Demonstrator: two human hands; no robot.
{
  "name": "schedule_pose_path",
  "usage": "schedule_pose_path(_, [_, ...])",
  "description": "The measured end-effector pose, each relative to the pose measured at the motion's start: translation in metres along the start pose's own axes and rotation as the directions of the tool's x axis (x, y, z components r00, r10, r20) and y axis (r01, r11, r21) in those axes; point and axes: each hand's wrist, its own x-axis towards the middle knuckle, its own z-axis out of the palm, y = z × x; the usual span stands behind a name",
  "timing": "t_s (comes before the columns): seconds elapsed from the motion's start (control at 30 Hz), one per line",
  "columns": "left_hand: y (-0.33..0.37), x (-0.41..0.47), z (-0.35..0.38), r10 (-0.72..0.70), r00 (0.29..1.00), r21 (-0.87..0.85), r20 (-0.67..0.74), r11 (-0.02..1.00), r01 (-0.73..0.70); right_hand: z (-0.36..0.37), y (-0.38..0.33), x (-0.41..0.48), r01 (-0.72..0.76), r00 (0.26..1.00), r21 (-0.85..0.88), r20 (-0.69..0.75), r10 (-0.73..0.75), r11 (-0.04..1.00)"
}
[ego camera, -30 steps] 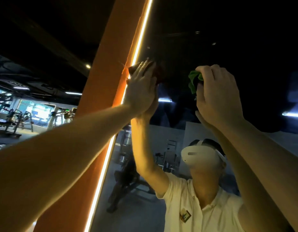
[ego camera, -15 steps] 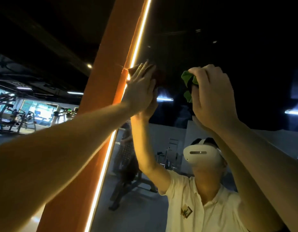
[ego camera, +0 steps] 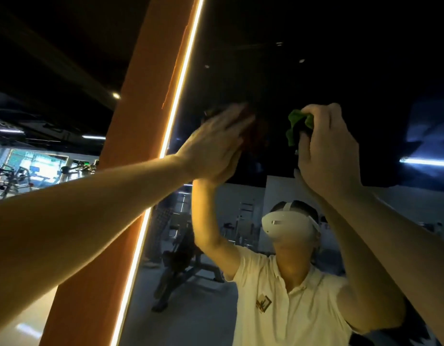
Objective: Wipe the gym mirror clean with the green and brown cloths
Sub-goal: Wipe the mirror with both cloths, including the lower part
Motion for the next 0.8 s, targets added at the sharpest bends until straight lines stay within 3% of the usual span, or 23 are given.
schedule_pose_path(0.1, [0.039, 0.010, 0.009, -0.404, 0.904, -0.248, -0.140, 0.898, 0.364, 0.002, -0.001, 0.001, -0.004, 1.000, 0.006, -0.018, 0.005, 1.000])
schedule_pose_path(0.13, [0.063, 0.004, 0.009, -0.381, 0.911, -0.266, -0.160, 0.905, 0.332, 0.002, -0.001, 0.001, -0.014, 0.999, 0.023, -0.031, 0.015, 1.000])
schedule_pose_path(0.2, [0.100, -0.036, 0.016, -0.098, 0.993, -0.254, -0.068, 0.964, 0.078, 0.000, 0.001, 0.000, -0.038, 0.998, 0.059, -0.047, 0.041, 0.997])
schedule_pose_path(0.23, [0.108, -0.060, 0.015, 0.084, 0.996, -0.232, -0.012, 0.969, -0.084, -0.001, 0.001, 0.000, -0.047, 0.998, 0.066, -0.049, 0.050, 0.997])
schedule_pose_path(0.33, [0.079, -0.082, 0.009, 0.437, 0.893, -0.118, 0.108, 0.897, -0.425, -0.002, 0.000, -0.002, -0.035, 0.999, 0.069, -0.039, 0.037, 0.997])
schedule_pose_path(0.4, [0.044, -0.055, 0.007, 0.529, 0.826, 0.117, 0.192, 0.824, -0.555, -0.003, 0.000, -0.004, -0.016, 0.999, 0.072, -0.032, 0.018, 0.997])
schedule_pose_path(0.43, [0.026, -0.038, 0.005, 0.483, 0.846, 0.220, 0.224, 0.821, -0.527, -0.002, 0.000, -0.004, -0.005, 1.000, 0.067, -0.028, 0.007, 0.998])
schedule_pose_path(0.47, [0.008, -0.023, 0.003, 0.373, 0.910, 0.270, 0.182, 0.871, -0.411, -0.002, 0.000, -0.004, 0.004, 1.000, 0.058, -0.025, -0.003, 0.998])
schedule_pose_path(0.5, [-0.006, -0.014, 0.002, 0.178, 0.982, 0.234, 0.059, 0.954, -0.187, -0.002, 0.000, -0.005, 0.010, 1.000, 0.049, -0.024, -0.009, 0.999])
schedule_pose_path(0.53, [-0.012, -0.010, -0.001, -0.106, 0.989, 0.109, -0.099, 0.987, 0.117, -0.002, 0.000, -0.005, 0.014, 1.000, 0.042, -0.024, -0.013, 0.999])
schedule_pose_path(0.57, [-0.009, -0.008, 0.002, -0.333, 0.919, -0.036, -0.211, 0.942, 0.333, -0.002, 0.001, -0.005, 0.014, 1.000, 0.037, -0.023, -0.013, 0.999])
schedule_pose_path(0.6, [0.007, -0.007, 0.007, -0.469, 0.843, -0.153, -0.265, 0.883, 0.443, -0.001, 0.000, -0.004, 0.011, 1.000, 0.033, -0.023, -0.010, 0.999])
schedule_pose_path(0.63, [0.030, -0.010, 0.013, -0.502, 0.826, -0.193, -0.257, 0.864, 0.465, -0.002, 0.000, -0.003, 0.005, 1.000, 0.030, -0.023, -0.005, 1.000])
schedule_pose_path(0.67, [0.056, -0.018, 0.017, -0.440, 0.874, -0.176, -0.206, 0.895, 0.409, -0.002, -0.001, -0.003, -0.003, 1.000, 0.028, -0.025, 0.004, 1.000])
schedule_pose_path(0.73, [0.101, -0.055, 0.019, -0.141, 0.990, -0.095, -0.031, 0.986, 0.137, -0.002, -0.001, -0.003, -0.012, 1.000, 0.021, -0.017, 0.012, 1.000])
schedule_pose_path(0.8, [0.113, -0.096, 0.012, 0.125, 0.984, -0.098, 0.124, 0.989, -0.114, -0.003, -0.002, -0.005, -0.009, 1.000, 0.001, -0.004, 0.009, 1.000])
